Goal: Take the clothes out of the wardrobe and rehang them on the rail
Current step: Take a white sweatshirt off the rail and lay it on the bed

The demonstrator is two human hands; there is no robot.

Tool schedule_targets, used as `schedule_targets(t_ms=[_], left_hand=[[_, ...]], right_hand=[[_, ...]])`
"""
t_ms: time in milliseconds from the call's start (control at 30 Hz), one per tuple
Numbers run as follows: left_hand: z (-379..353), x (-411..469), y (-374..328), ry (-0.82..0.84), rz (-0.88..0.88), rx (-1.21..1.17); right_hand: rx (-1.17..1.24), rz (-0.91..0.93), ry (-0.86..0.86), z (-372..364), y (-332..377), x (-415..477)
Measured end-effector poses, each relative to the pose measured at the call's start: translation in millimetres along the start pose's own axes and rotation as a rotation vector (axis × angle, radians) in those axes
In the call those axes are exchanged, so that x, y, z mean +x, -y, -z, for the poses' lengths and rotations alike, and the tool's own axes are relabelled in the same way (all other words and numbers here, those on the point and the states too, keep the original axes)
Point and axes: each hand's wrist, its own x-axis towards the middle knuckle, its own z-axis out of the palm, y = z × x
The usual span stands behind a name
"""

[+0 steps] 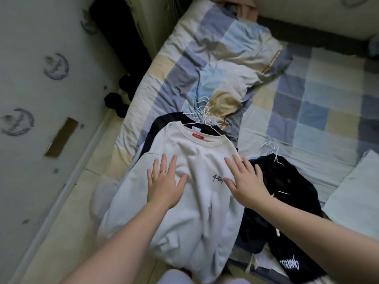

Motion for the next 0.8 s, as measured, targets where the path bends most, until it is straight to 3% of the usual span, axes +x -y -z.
schedule_targets(t_ms=[433, 800], left_hand=[[-0.9, -211.5, 8.9, -0.206, 0.238, -0.162], [-28.1, -386.2, 90.4, -0.451, 0.431, -0.251]], right_hand=[[-0.136, 0.470, -0.019, 45.9, 65.9, -120.1], [-0.127, 0.697, -0.006, -15.5, 186.8, -271.6]])
